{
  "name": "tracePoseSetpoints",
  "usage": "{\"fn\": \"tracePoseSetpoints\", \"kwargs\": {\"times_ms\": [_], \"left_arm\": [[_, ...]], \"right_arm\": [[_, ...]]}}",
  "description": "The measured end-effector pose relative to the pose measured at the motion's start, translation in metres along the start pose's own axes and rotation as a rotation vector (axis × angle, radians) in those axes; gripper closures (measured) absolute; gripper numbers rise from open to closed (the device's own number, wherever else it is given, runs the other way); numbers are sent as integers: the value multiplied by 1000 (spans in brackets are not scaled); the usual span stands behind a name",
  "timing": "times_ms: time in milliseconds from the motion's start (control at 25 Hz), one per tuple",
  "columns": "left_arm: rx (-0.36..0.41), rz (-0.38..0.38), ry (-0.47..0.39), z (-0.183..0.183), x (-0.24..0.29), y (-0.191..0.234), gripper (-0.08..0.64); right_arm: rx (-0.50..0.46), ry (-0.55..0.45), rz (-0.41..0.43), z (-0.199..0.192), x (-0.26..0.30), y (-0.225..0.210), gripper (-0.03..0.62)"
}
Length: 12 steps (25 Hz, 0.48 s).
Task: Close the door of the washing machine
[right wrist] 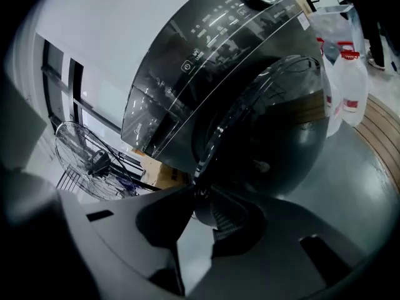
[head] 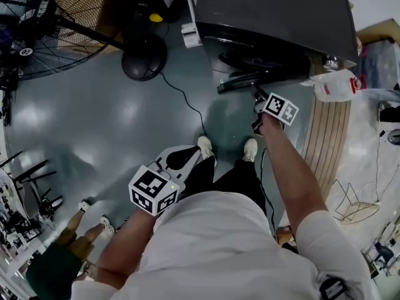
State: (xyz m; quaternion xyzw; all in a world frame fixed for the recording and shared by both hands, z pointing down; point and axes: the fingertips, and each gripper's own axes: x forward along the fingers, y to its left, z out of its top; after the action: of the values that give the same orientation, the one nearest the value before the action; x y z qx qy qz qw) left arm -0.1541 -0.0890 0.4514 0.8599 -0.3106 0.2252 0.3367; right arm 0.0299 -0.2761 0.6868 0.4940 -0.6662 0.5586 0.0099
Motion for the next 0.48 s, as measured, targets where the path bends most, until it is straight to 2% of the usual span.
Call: {"fn": "tracePoseSetpoints", "kwargs": {"times_ms": [440, 480], "left_arm": [[-38, 19, -15, -3, -2, 1, 543], [-41, 20, -13, -4, -1, 1, 543]], "right_arm": [[-167, 48, 5, 32, 27, 5, 513], [-183, 50, -9, 34, 29, 4, 552]]}}
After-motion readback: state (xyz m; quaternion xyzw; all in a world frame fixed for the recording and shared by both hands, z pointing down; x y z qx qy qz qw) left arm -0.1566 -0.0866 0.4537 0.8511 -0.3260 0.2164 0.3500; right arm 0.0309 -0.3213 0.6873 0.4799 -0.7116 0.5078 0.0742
